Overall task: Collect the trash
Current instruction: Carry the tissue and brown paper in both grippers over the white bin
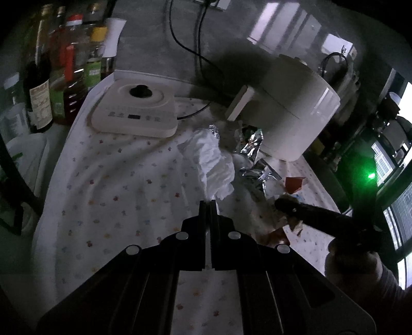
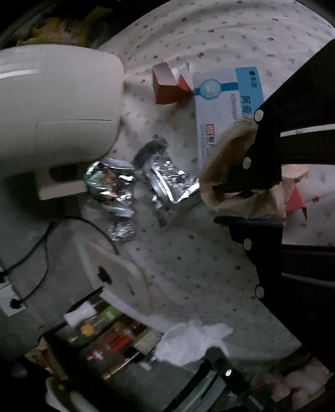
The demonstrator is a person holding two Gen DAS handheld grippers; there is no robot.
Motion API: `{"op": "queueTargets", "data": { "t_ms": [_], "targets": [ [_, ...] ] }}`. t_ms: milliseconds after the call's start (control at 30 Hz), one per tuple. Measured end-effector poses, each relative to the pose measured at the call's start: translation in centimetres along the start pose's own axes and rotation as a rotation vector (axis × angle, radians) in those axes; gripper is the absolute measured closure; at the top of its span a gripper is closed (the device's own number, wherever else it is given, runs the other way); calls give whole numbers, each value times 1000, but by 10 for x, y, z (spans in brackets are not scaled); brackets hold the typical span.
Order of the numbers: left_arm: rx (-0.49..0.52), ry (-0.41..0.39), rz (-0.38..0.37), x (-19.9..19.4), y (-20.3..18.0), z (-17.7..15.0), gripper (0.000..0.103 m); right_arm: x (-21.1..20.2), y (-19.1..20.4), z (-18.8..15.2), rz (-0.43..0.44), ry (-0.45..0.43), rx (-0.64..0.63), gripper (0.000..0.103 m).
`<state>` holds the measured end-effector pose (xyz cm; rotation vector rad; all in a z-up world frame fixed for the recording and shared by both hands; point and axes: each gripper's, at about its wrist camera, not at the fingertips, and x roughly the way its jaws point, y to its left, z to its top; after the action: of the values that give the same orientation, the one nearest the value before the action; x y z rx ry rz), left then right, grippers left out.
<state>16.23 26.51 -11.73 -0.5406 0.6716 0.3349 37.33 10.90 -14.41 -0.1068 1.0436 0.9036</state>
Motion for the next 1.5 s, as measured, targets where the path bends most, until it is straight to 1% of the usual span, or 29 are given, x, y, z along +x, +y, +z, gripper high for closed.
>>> {"op": "queueTargets", "data": {
  "t_ms": [167, 233, 367, 567, 800, 1133, 1300, 1500],
  "targets": [
    [30, -12, -25, -1, -20, 6, 100, -38, -11, 6, 41, -79, 51, 86],
    [48, -16, -38, -3, -29, 8, 100, -60, -15, 6, 44, -119, 55, 86],
    [89, -16, -71, -7, -54, 9, 100, -92, -26, 2, 45, -165, 83, 86],
    [158, 5, -133, -9, -93, -1, 100, -143, -53, -24, 8, -226, 149, 86],
    [249, 57, -213, -6, -145, -29, 100, -195, -93, -83, -69, -262, 250, 86],
    [368, 157, -316, 3, -214, -86, 100, -252, -144, -179, -176, -295, 404, 86],
    [423, 214, -371, 11, -246, -117, 100, -274, -164, -225, -231, -300, 479, 86],
    [482, 290, -427, 25, -278, -154, 100, -284, -187, -272, -279, -283, 561, 86]
  ]
}}
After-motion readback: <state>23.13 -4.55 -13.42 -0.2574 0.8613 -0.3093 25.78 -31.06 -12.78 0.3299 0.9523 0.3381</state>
